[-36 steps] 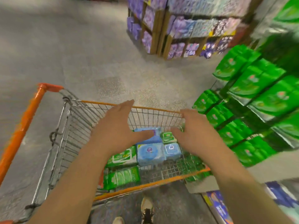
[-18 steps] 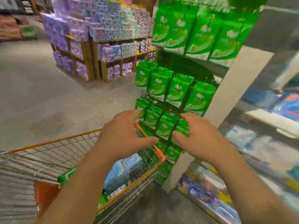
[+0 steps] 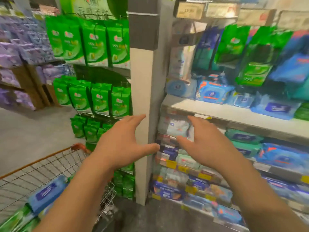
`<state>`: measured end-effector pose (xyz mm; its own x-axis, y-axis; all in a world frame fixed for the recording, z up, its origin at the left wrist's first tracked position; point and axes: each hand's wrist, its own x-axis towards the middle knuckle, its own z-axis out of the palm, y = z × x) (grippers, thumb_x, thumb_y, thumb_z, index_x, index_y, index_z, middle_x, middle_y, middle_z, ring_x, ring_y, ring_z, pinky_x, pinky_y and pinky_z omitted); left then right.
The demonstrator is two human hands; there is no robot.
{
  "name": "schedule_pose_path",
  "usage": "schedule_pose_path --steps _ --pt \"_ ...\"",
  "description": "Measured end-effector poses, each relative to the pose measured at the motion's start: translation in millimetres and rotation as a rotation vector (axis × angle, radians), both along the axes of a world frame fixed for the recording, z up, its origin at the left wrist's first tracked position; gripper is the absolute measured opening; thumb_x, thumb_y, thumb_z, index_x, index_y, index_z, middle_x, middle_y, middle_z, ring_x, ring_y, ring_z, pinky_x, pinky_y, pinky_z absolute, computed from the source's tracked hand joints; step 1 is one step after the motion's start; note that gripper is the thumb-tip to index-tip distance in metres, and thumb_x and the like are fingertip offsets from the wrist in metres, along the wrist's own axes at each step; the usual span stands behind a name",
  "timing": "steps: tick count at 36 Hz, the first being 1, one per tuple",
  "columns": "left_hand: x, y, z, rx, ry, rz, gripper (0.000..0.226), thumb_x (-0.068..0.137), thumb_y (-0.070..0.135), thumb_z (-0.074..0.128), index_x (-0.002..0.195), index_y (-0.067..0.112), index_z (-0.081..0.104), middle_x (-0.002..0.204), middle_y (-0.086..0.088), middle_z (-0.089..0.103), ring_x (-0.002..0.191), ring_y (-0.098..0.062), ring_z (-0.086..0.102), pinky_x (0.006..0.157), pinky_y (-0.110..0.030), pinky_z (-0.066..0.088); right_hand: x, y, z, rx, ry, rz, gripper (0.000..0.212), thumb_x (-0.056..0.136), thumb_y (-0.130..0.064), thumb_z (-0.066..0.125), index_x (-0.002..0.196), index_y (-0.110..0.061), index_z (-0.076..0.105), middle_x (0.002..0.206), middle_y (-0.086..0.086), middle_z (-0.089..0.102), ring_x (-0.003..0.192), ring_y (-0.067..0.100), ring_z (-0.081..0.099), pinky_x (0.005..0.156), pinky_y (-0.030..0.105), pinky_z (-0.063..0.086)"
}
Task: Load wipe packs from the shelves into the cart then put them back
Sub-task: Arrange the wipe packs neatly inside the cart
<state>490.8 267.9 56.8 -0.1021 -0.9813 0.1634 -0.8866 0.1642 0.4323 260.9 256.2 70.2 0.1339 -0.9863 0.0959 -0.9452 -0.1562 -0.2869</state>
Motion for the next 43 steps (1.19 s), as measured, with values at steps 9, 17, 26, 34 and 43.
schedule_pose_path --steps 9,17,26,34,43 --pt "-92 -19 14 -0.017 -0.05 -0.076 0.1 0.076 0.074 0.068 0.158 0.041 0.022 0.16 0.015 0.036 0.145 -0.009 0.036 0.113 -0.032 0.037 -98 -6 -5 0.009 -0.104 -0.103 0.076 0.097 -0.051 0.053 0.159 -0.02 0.022 0.159 0.003 0.037 0.144 0.026 0.036 0.121 0.039 0.027" --pt "-130 -62 14 -0.038 -0.009 -0.149 0.101 0.073 0.074 0.069 0.158 0.041 0.025 0.158 0.016 0.039 0.14 -0.008 0.042 0.109 -0.03 0.04 -139 -28 -17 0.031 -0.181 -0.193 0.082 0.096 -0.054 0.054 0.161 -0.024 0.015 0.164 -0.001 0.028 0.149 0.023 0.028 0.12 0.037 0.028" --pt "-154 -138 8 -0.043 0.093 -0.212 0.096 0.074 0.074 0.068 0.155 0.043 0.029 0.158 0.022 0.036 0.138 -0.005 0.044 0.113 -0.035 0.041 -157 -79 -20 0.05 -0.168 -0.26 0.082 0.095 -0.057 0.05 0.161 -0.024 0.014 0.165 -0.004 0.025 0.151 0.019 0.024 0.123 0.033 0.022" --pt "-162 -226 20 -0.103 0.14 -0.256 0.086 0.081 0.069 0.064 0.155 0.041 0.03 0.157 0.019 0.038 0.143 -0.004 0.036 0.111 -0.028 0.035 -153 -155 -4 -0.001 -0.141 -0.344 0.081 0.094 -0.054 0.057 0.159 -0.024 0.02 0.161 -0.006 0.031 0.146 0.013 0.032 0.118 0.027 0.025" --pt "-173 -304 29 -0.116 0.253 -0.373 0.077 0.084 0.056 0.07 0.152 0.035 0.04 0.151 0.014 0.047 0.138 -0.003 0.041 0.107 -0.016 0.028 -145 -221 15 -0.129 -0.225 -0.39 0.074 0.092 -0.049 0.062 0.156 -0.03 0.03 0.159 -0.013 0.036 0.144 0.005 0.033 0.108 0.018 0.024"
